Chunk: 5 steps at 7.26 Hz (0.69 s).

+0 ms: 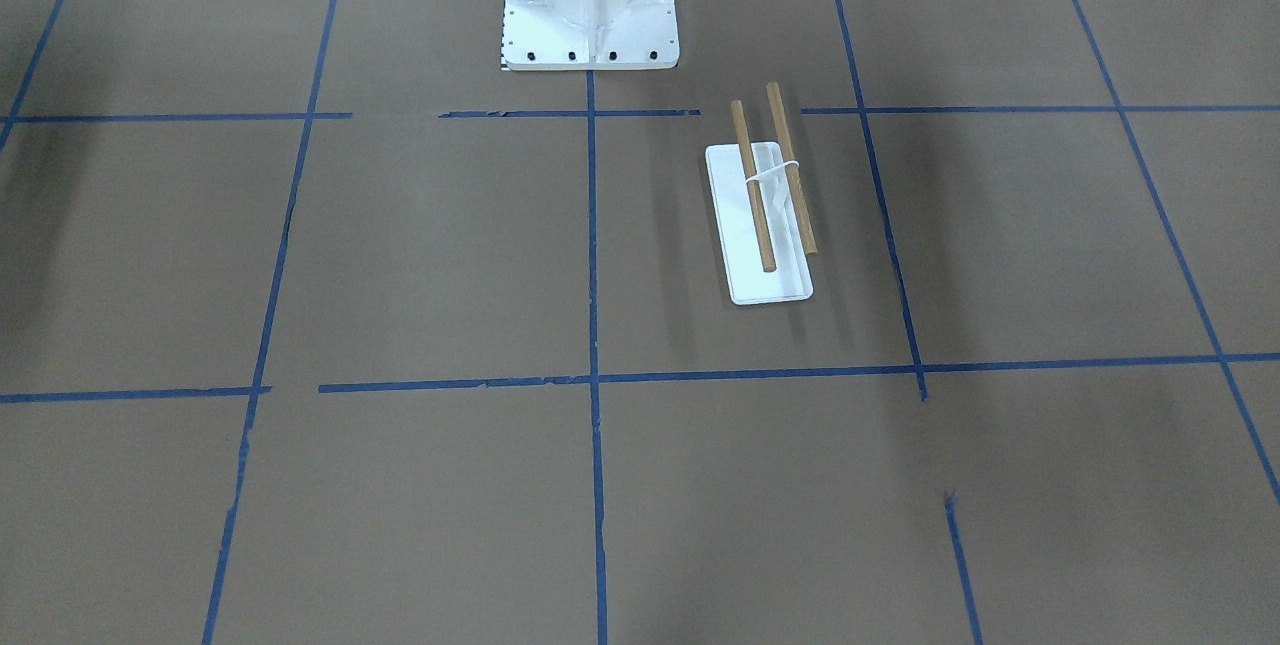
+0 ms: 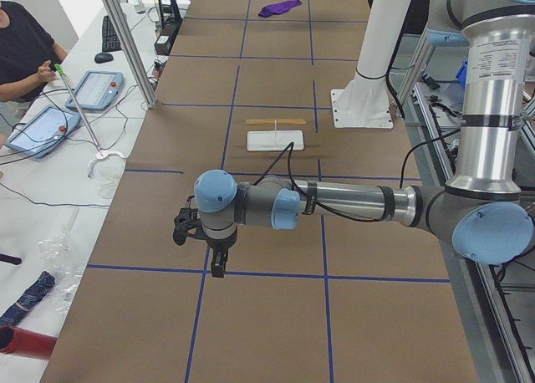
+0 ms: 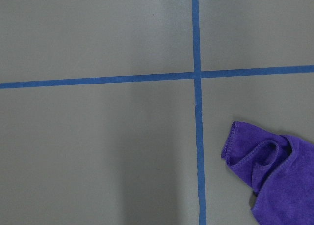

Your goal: Hang towel on rack

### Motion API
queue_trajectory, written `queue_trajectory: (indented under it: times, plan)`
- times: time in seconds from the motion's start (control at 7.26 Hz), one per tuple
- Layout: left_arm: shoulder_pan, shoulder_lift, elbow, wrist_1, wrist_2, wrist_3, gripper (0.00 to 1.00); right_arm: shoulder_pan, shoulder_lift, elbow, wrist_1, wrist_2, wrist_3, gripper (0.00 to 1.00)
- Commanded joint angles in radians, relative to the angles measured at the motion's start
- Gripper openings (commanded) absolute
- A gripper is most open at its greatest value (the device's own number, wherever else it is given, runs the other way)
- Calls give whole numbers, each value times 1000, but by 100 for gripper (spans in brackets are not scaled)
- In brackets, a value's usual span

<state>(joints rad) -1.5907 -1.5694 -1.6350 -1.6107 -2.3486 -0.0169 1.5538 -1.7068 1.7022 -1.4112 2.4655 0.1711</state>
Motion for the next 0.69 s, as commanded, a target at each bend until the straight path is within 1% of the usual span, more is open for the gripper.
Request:
queue_trajectory:
  times: [0.0,0.41,0.55]
  plan:
    - [0,0,-8,0,0,0,100,0,6,7,0,-11,2,100]
    - [-2,2,-32,3,0,0,100,-1,12,19,14,-8,33,100]
    - [-2,2,-40,3,0,-2,100,-12,41,-2,5,-5,36,100]
